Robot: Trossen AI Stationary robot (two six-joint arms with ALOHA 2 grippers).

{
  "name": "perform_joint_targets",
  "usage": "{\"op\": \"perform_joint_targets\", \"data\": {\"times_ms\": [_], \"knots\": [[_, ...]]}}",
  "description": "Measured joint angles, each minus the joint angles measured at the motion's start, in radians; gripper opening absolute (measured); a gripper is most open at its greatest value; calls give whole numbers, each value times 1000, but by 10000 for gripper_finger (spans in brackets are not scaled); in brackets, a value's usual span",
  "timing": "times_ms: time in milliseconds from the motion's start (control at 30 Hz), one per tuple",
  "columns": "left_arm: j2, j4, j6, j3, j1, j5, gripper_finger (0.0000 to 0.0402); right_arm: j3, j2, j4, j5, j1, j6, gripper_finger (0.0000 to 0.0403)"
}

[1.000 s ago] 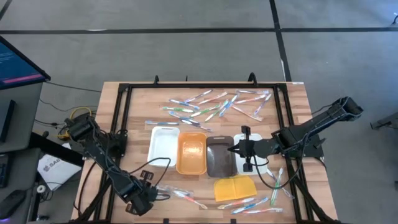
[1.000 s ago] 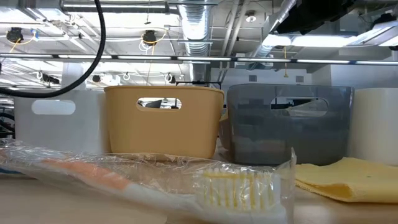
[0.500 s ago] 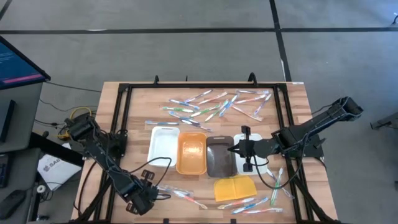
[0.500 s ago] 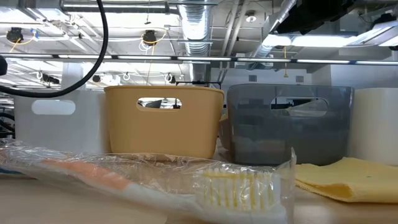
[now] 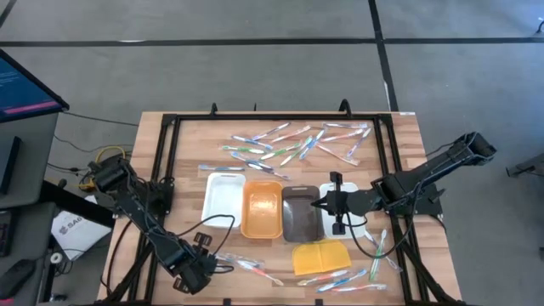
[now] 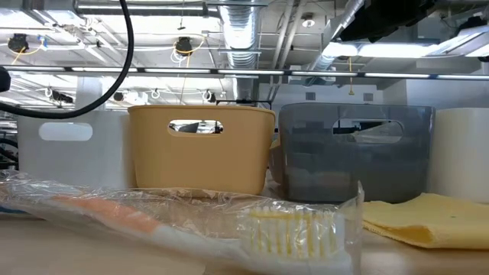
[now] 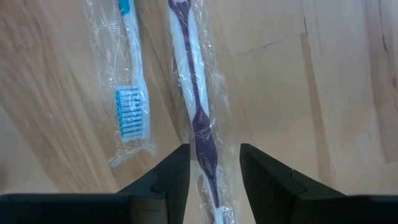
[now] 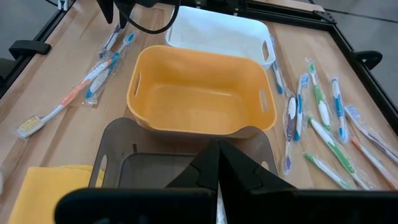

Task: Pick & Place Toothbrushes
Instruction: Put the purple toothbrush into the right white bin

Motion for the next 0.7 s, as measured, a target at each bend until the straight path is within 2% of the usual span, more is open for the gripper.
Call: {"op": "perform_joint_targets", "data": {"times_ms": [267,533,700], "knots": [[4,10,-52,0,0,-3,136,0,0,0,0,0,0,0],[0,103,-81,-75,-3,34,136,0,0,-1,0,0,0,0],[-5,107,-104,-80,-3,40,133,0,0,-2,0,0,0,0]]}}
